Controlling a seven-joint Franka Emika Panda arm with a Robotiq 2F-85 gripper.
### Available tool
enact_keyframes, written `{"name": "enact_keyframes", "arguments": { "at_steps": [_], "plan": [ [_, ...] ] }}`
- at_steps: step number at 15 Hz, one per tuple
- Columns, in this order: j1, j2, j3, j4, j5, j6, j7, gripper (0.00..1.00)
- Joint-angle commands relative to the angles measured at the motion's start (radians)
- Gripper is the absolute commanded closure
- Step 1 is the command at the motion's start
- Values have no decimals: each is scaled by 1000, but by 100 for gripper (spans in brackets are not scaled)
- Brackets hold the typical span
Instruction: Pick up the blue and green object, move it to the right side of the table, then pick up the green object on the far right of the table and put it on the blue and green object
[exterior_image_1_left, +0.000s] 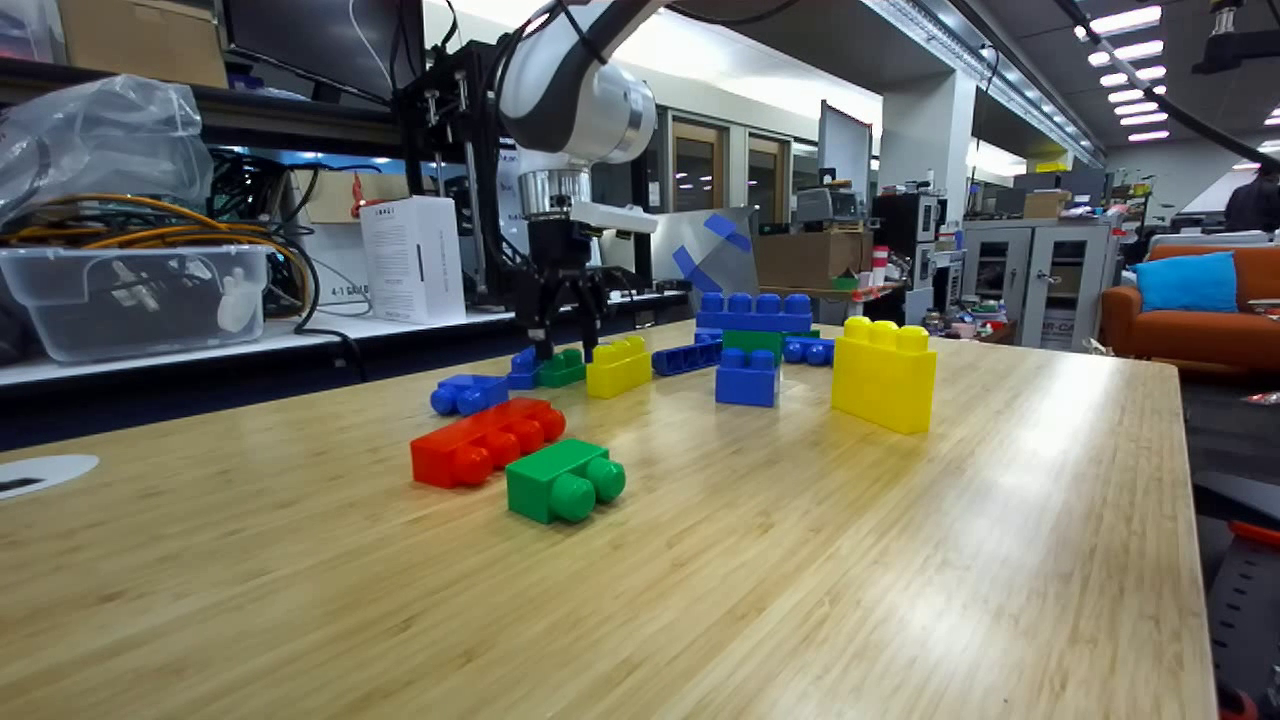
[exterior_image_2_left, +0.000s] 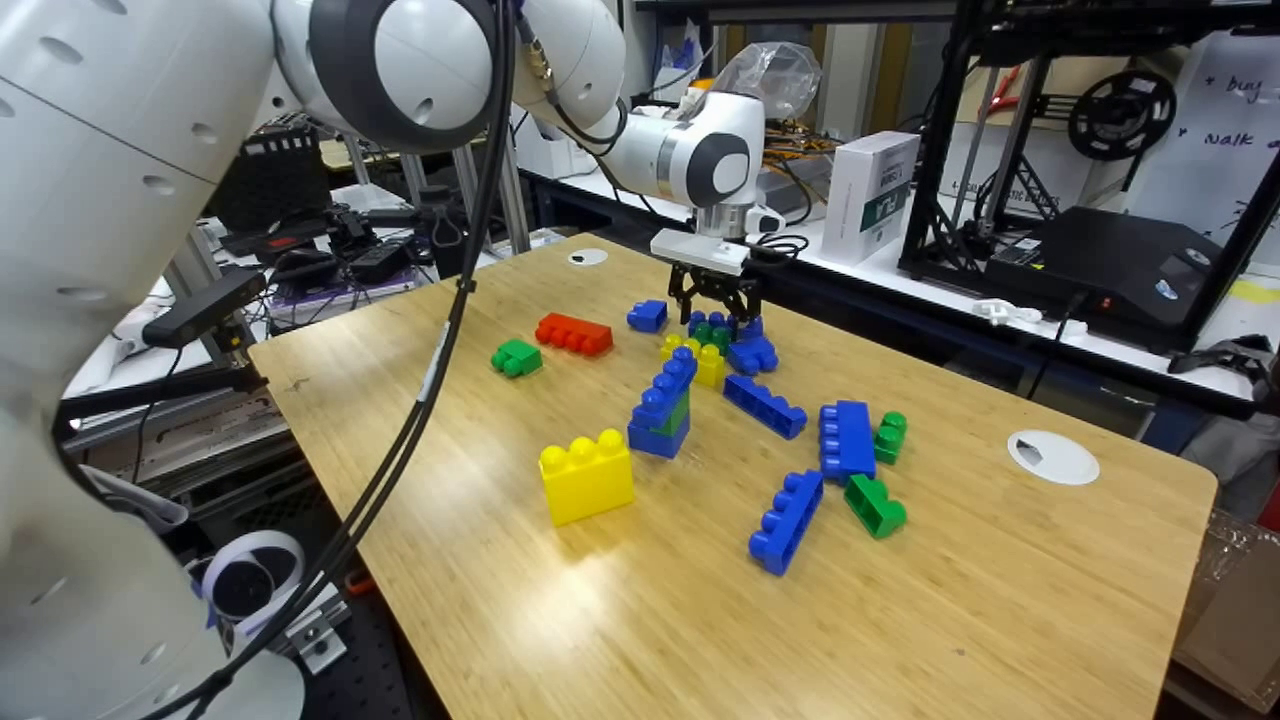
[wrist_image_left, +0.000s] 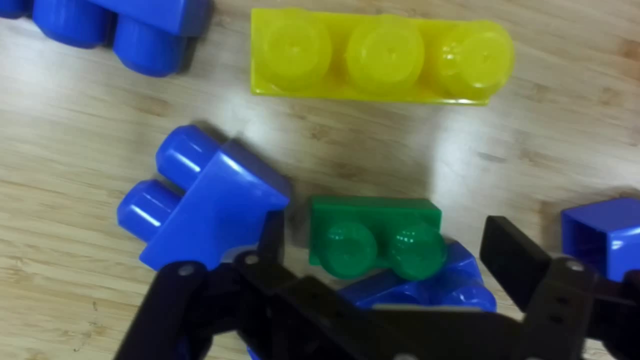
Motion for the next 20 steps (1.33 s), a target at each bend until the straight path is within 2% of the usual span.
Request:
{"name": "enact_keyframes", "arguments": {
  "at_steps": [1,20],
  "plan": [
    [2,-12,-5,-33,6,28,10,0],
    [13,-9,-13,-85,-6,99,12,0]
  ]
}}
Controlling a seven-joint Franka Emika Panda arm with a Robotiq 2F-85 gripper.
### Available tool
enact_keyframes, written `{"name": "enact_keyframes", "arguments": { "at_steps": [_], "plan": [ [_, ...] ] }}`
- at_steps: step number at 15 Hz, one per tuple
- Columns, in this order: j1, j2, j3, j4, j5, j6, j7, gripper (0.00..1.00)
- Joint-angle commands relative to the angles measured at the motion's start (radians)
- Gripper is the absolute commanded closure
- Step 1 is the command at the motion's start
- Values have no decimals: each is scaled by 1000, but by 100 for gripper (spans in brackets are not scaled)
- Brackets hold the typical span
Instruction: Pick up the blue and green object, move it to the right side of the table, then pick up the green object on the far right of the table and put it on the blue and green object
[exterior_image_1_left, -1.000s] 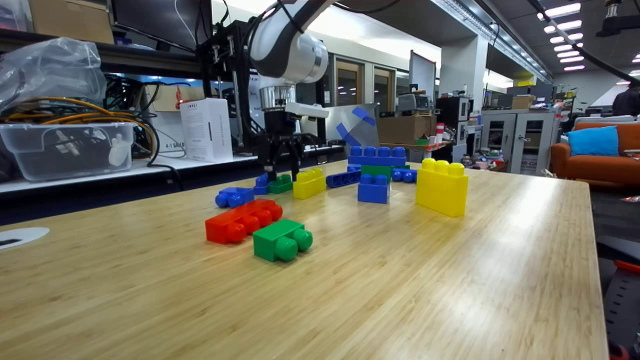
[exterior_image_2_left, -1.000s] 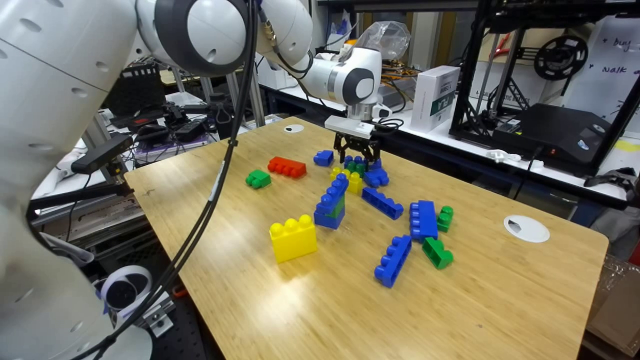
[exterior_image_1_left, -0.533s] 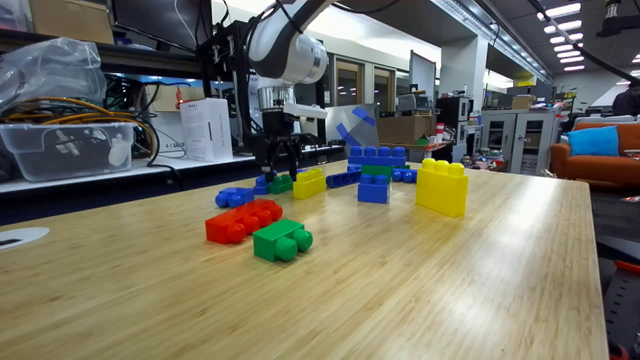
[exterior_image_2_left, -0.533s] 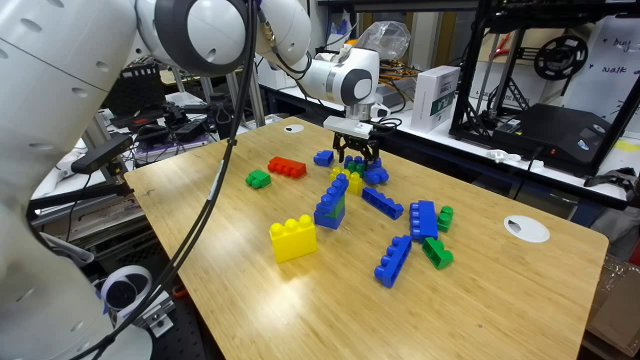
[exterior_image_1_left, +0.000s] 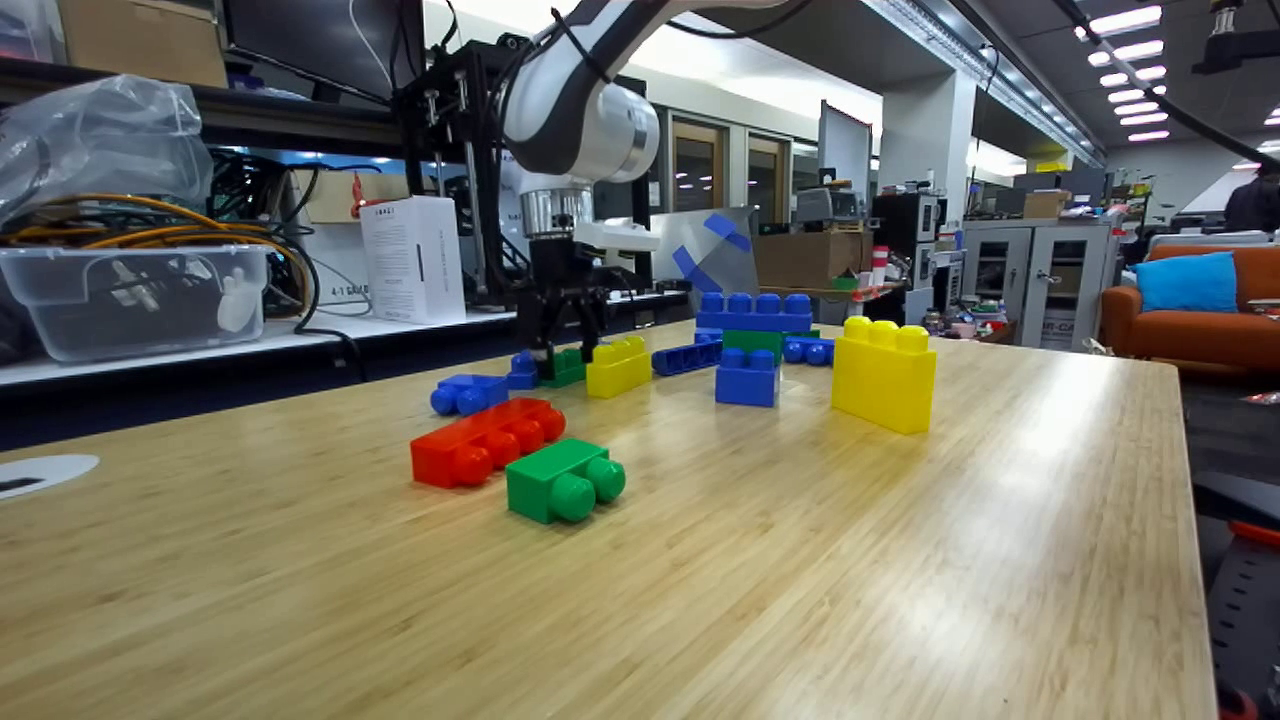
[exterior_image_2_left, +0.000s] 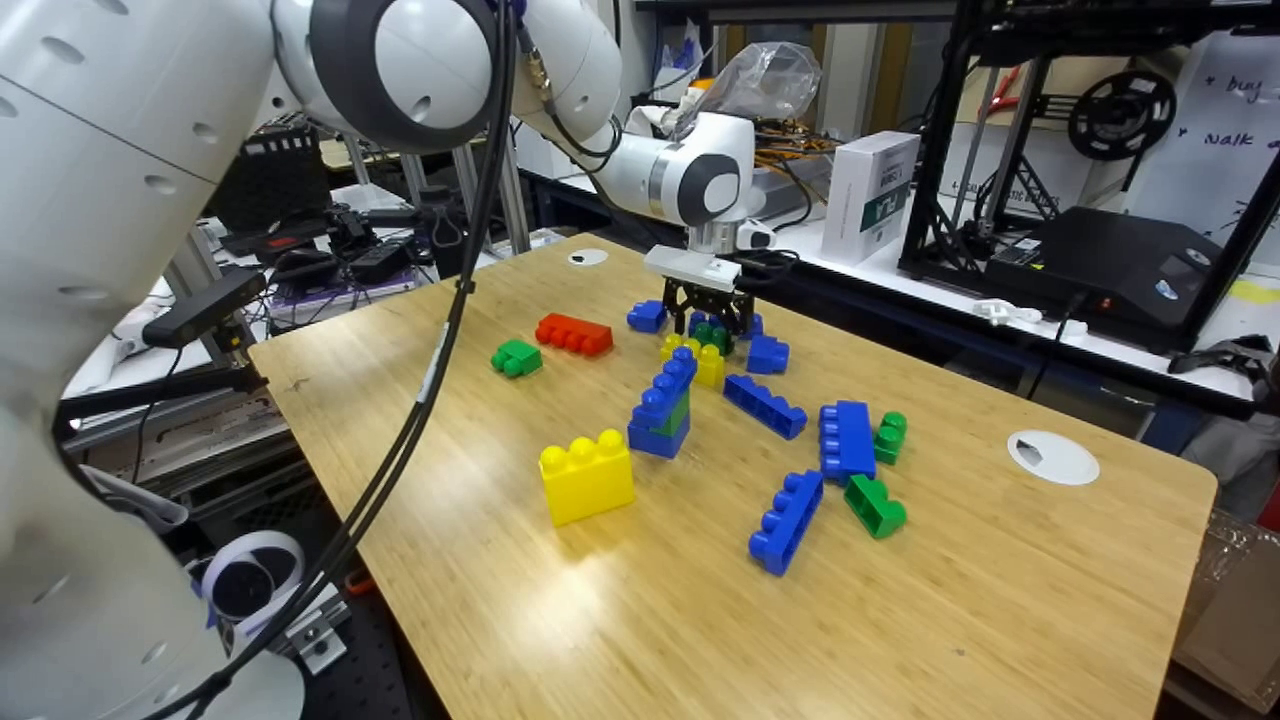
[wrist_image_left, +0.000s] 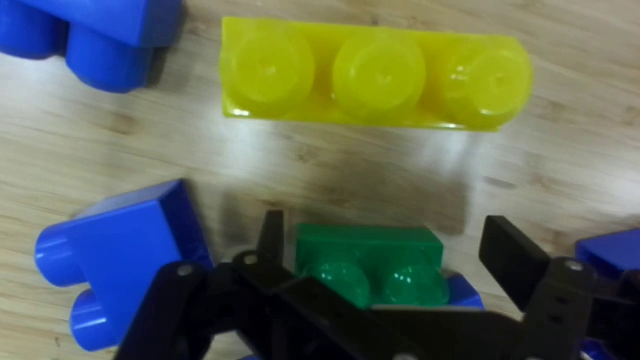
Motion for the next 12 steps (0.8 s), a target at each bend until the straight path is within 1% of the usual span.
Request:
{"name": "enact_keyframes", "arguments": {
  "at_steps": [1,2,6,9,12],
  "plan": [
    [2,-12,-8,-28,-4,38,12,25],
    [2,-13,-8,-29,-5,43,11,28],
    [4,-14,-10,-33,-8,64,12,55],
    [4,-18,-11,-38,-9,68,16,56],
    [9,-72,-16,-92,-11,85,40,56]
  ]
}}
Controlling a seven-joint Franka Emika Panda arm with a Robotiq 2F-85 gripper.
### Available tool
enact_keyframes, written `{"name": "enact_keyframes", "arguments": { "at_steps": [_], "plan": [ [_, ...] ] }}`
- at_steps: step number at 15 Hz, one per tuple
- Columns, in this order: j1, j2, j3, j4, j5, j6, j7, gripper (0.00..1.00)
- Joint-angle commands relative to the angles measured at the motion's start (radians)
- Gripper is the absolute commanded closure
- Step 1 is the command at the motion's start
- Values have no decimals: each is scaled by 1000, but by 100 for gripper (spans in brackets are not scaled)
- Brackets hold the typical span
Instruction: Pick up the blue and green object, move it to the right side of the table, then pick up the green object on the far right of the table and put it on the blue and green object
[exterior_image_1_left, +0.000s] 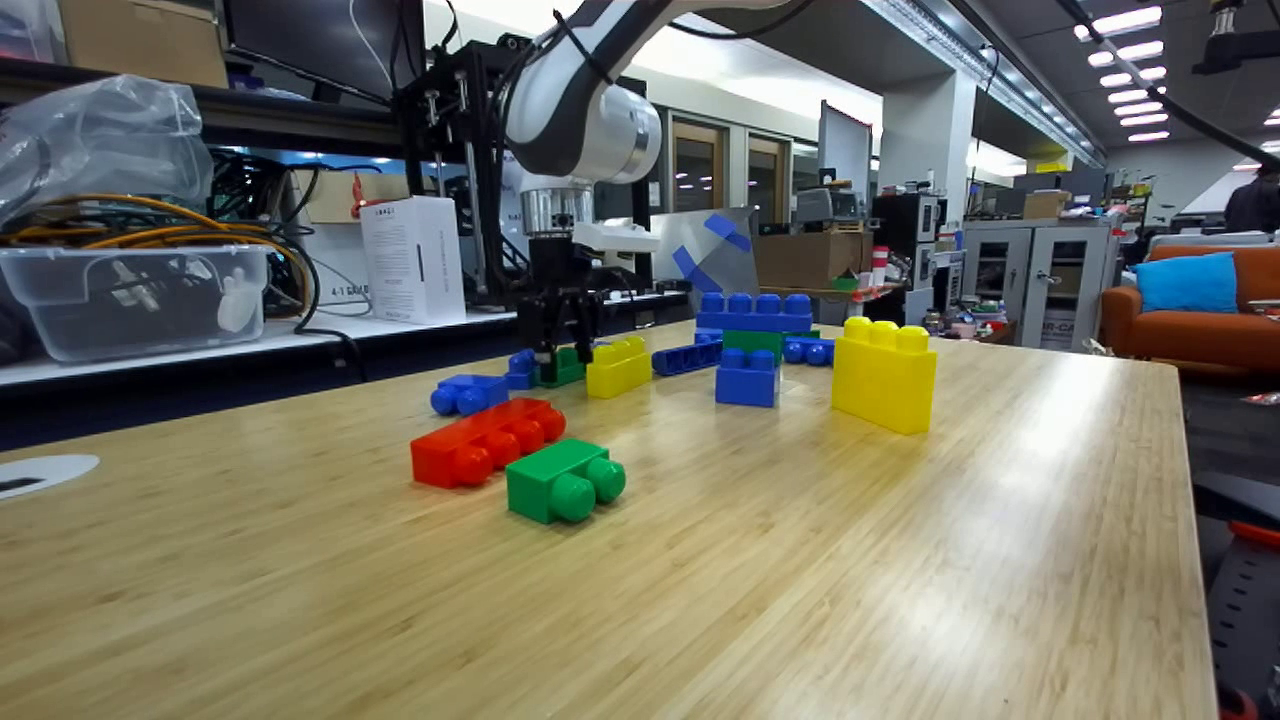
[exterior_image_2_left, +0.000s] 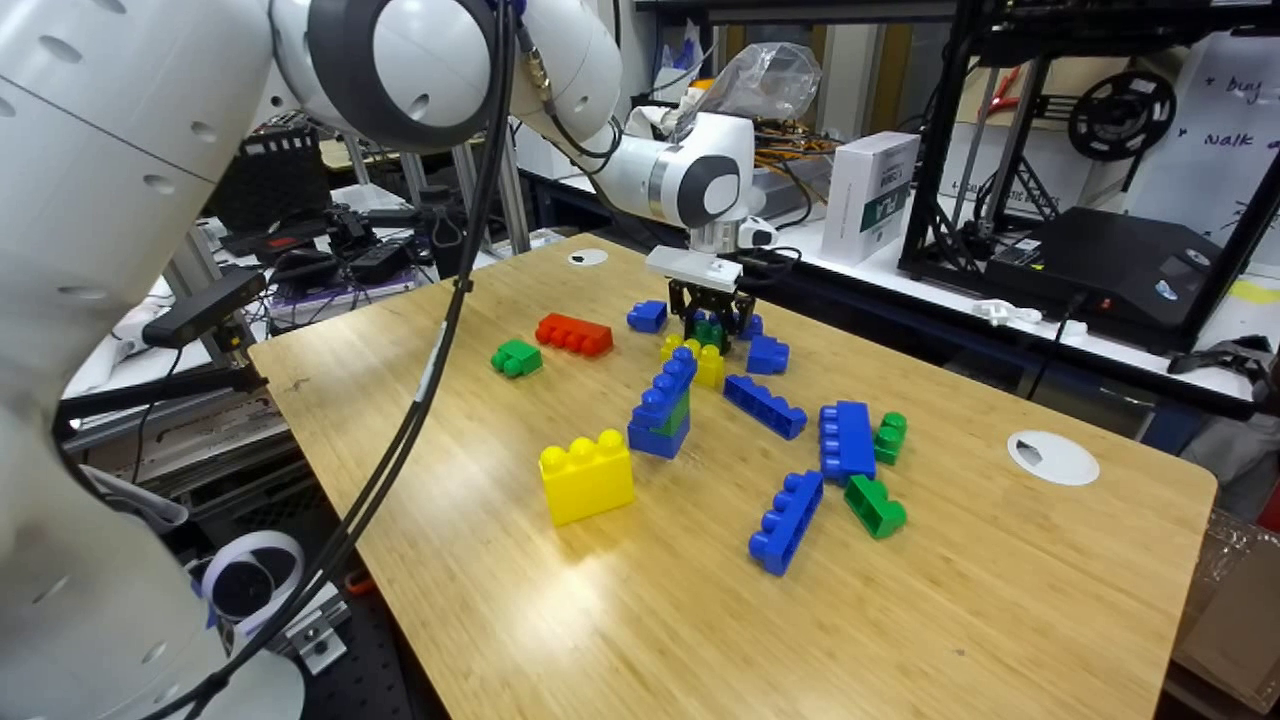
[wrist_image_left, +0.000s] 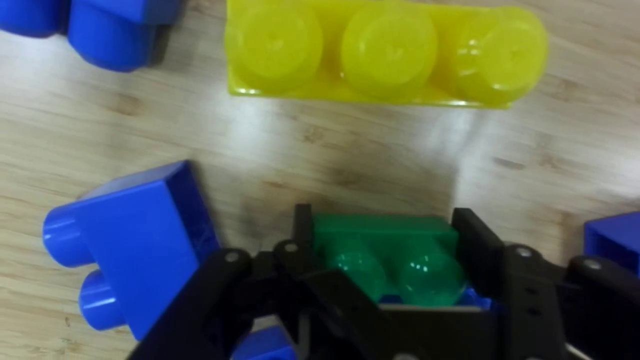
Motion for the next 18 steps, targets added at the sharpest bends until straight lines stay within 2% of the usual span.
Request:
{"name": "enact_keyframes", "arguments": {
  "at_steps": [1,4,9,18],
  "plan": [
    [11,-96,-14,-110,-13,54,44,56],
    [24,-212,-17,-206,-31,79,79,56],
    [50,-423,-1,-378,-35,18,148,56],
    [80,-667,8,-661,-32,18,439,56]
  ]
}}
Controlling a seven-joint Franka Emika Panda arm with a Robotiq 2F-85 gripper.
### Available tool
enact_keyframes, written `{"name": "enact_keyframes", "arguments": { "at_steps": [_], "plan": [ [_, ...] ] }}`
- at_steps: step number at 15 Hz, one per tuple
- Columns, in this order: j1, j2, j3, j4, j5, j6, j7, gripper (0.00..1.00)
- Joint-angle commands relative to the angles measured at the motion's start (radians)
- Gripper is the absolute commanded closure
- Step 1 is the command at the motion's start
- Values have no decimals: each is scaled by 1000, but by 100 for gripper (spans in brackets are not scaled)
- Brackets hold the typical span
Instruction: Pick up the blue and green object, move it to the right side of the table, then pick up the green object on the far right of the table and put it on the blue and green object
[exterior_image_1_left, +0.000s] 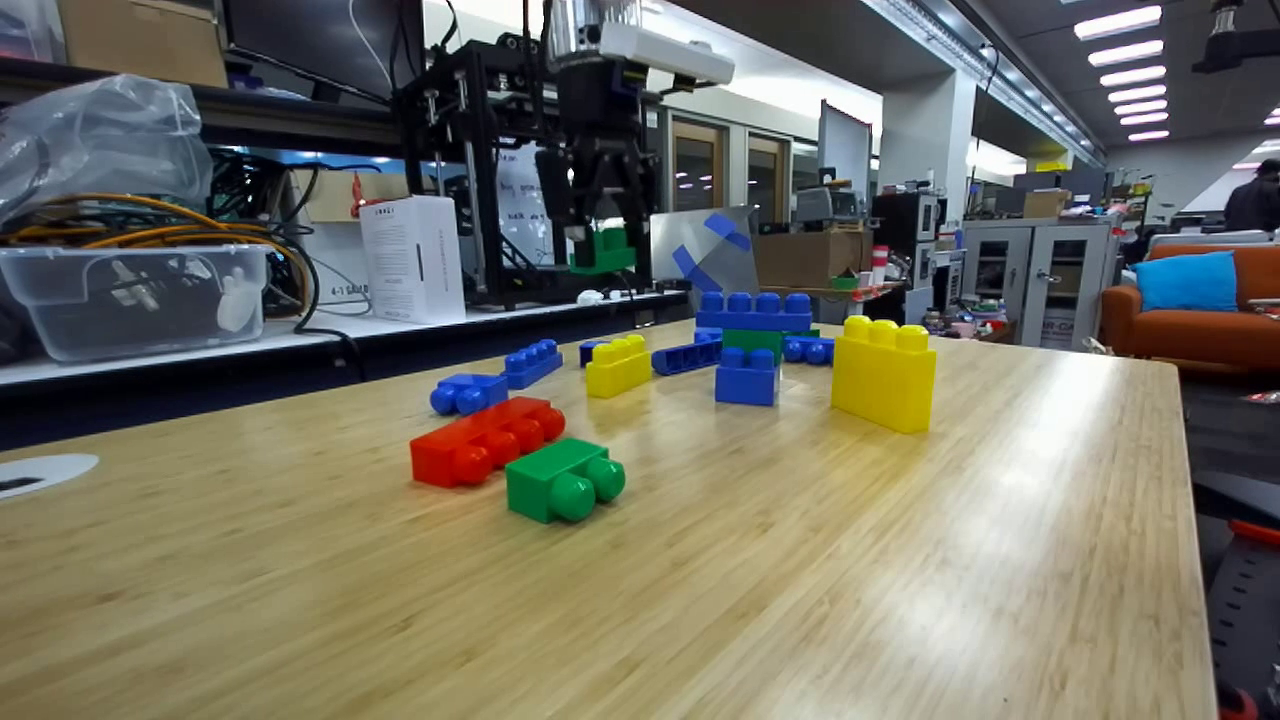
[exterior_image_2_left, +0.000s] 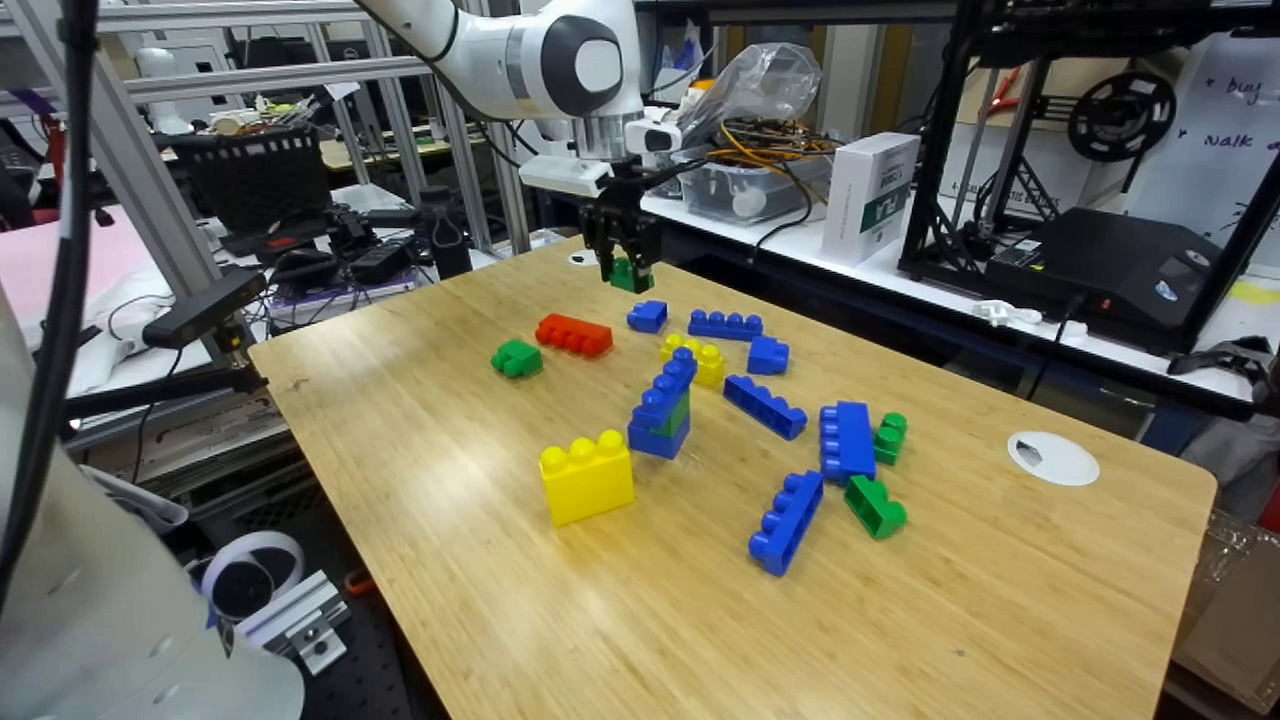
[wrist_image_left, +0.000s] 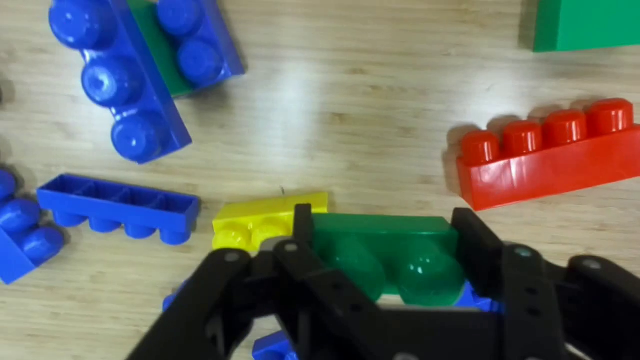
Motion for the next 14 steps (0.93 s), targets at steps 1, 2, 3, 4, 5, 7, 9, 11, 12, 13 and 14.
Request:
{"name": "enact_keyframes", "arguments": {
  "at_steps": [1,2,3,4,5,7,9,11,12,13,14],
  "plan": [
    [-7,-85,3,-108,-2,19,112,56],
    [-11,-102,3,-136,3,25,140,56],
    [-13,-116,4,-158,4,26,169,56],
    [-19,-131,3,-185,9,29,190,56],
    [-22,-144,4,-207,13,32,217,56],
    [-32,-171,2,-258,28,42,255,56],
    [-44,-195,-1,-303,38,58,292,56],
    [-60,-215,-5,-340,51,94,338,56],
    [-68,-222,-7,-356,59,112,362,56],
    [-75,-227,-9,-370,61,132,390,56],
    [-81,-232,-10,-383,62,149,419,56]
  ]
}}
